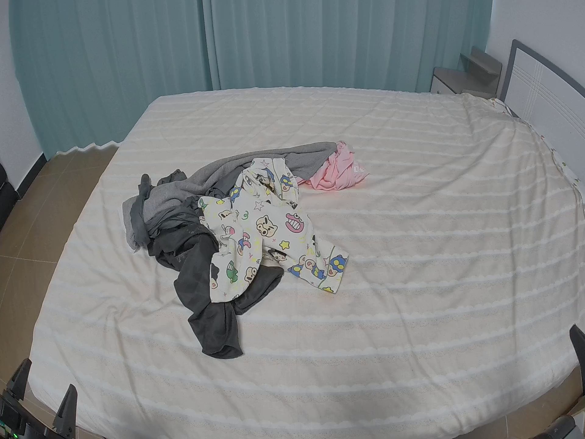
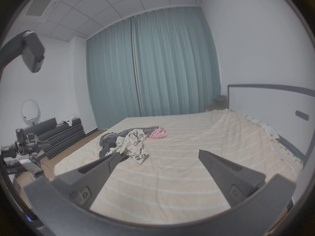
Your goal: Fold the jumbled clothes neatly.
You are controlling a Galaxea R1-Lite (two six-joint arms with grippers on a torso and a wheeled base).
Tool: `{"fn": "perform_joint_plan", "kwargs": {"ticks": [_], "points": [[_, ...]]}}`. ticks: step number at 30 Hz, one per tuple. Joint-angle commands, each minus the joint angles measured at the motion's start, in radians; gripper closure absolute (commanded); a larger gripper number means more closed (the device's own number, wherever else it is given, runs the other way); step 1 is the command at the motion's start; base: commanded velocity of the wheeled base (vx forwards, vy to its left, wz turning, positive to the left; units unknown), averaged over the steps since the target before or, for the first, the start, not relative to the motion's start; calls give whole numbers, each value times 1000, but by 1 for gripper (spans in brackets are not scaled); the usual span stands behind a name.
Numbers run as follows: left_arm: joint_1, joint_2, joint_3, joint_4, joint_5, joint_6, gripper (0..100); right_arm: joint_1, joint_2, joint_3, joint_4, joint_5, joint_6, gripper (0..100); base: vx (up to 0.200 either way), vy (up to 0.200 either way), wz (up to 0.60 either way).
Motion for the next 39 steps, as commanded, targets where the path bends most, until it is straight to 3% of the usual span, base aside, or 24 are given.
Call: {"fn": "perform_joint_plan", "kwargs": {"ticks": [1, 3, 4, 6, 8, 23, 27, 32, 39], "points": [[0, -16, 16, -1, 0, 0, 0, 199, 1068, -179, -437, 141, 263, 0, 0, 0, 0], [0, -16, 16, -1, -1, 0, 0, 220, 1120, -201, -480, 138, 311, 0, 0, 0, 0], [0, -16, 16, -1, -1, 0, 0, 277, 1263, -278, -567, 119, 462, 0, 0, 0, 0], [0, -16, 16, -1, 0, 0, 0, 309, 1413, -385, -602, 90, 570, 0, 0, 0, 0], [0, -16, 16, -1, 0, 0, 0, 322, 1485, -443, -604, 66, 594, 0, 0, 0, 0], [0, -16, 16, -1, -1, 0, 0, 371, 1951, -905, -593, -39, 607, 0, 0, 0, 0], [0, -16, 16, -1, -1, 0, 0, 375, 2025, -962, -576, -42, 607, 0, 0, 0, 0], [0, -16, 16, -1, 0, 0, 0, 404, 2109, -1025, -565, -94, 607, 0, 0, 0, 0], [0, -16, 16, -1, 0, 0, 0, 431, 2152, -1089, -559, -98, 617, 0, 0, 0, 0]]}}
